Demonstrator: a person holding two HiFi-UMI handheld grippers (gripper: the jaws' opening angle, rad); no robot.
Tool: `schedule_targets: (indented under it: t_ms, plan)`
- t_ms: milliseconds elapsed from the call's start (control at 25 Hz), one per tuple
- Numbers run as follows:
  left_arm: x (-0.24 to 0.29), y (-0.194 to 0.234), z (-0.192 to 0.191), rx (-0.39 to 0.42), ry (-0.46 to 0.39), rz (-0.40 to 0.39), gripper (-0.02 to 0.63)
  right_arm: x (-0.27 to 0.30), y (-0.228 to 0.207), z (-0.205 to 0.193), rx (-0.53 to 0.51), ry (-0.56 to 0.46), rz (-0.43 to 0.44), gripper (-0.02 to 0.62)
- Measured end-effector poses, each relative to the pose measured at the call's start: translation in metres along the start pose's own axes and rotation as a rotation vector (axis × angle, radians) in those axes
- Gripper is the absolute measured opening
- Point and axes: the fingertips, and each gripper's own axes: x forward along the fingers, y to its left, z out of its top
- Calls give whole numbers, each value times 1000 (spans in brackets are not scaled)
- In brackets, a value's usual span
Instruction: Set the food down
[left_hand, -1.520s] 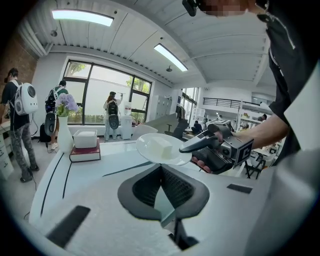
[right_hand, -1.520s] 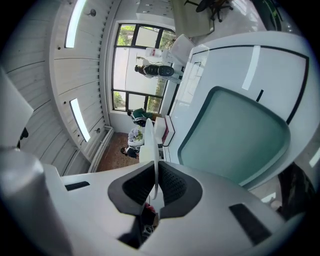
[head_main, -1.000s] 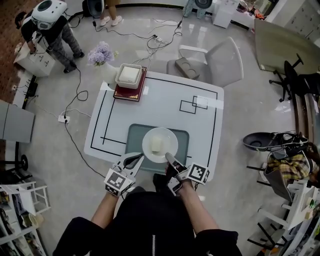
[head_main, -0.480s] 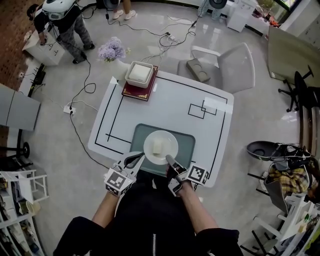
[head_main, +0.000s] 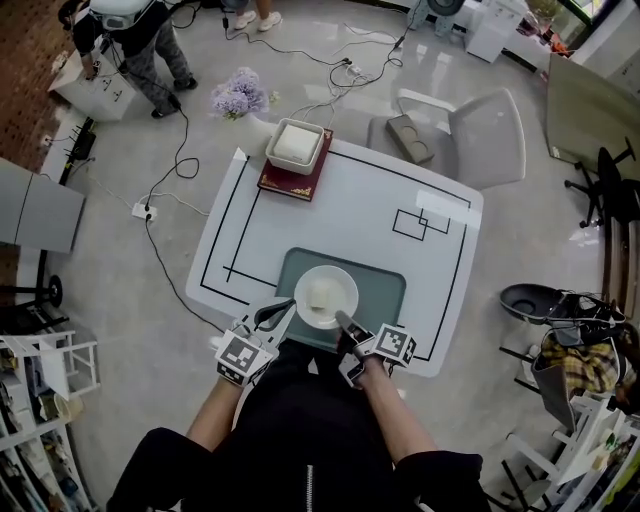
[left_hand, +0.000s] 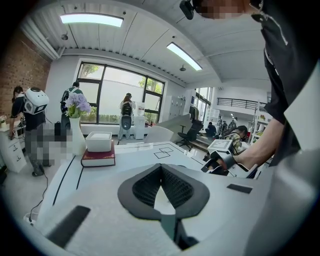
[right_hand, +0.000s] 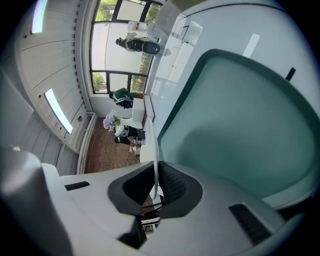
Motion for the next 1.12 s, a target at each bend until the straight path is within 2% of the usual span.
schedule_targets:
  t_ms: [480,680,880,1120]
  plan:
    - [-31,26,-16,-48,5,84,6,38,-30,-11,-7,56,-125,21]
    - [-40,24,-21,-79,4,107,6,36,-45,-10,6,39,-176,21]
    - [-44,22,-20,-77,-3,112,6,30,-55,-9,10,25,-207,20]
    - [-37,15,-22,-70,-4,80,6,26,-60,-6,7,3,-229,20]
